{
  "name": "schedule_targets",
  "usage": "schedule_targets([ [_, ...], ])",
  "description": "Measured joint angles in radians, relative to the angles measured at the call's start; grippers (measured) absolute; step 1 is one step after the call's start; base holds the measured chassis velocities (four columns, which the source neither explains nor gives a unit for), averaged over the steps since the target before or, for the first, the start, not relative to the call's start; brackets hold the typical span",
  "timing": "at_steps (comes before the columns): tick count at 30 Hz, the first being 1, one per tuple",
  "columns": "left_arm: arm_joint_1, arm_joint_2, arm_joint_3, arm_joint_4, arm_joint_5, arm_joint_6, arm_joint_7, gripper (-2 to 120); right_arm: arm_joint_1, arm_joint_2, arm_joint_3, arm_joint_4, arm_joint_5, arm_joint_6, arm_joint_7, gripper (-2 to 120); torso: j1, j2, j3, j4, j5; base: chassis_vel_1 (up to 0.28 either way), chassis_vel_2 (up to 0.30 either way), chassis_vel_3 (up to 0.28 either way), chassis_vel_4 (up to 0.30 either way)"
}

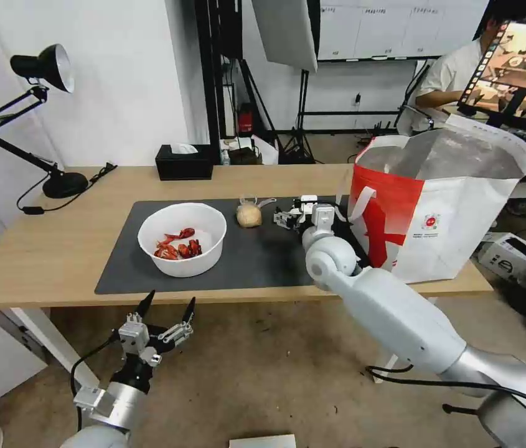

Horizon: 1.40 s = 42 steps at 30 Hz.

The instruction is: Pick up the trash from the table and place it into the takeout bag.

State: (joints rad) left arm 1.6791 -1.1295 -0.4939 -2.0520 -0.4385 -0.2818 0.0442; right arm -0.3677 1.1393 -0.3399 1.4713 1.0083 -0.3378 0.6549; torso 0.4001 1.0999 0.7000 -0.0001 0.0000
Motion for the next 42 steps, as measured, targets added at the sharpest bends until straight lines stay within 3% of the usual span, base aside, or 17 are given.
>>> schedule_targets([
  [27,0.038,-0.032,0.006,-0.020,0.024,-0.002,0.004,100,0.095,0.037,-0.010,-0.220,0.064,-0.118,-0.141,100,0.000,0.000,0.000,0.0000,0.0001,0.000,0.000,0.000,0.000],
  [42,0.037,-0.034,0.007,-0.018,0.024,-0.003,0.004,100,0.112,0.050,0.003,-0.277,0.060,-0.115,-0.245,100,0.000,0.000,0.000,0.0000,0.0000,0.000,0.000,0.000,0.000],
])
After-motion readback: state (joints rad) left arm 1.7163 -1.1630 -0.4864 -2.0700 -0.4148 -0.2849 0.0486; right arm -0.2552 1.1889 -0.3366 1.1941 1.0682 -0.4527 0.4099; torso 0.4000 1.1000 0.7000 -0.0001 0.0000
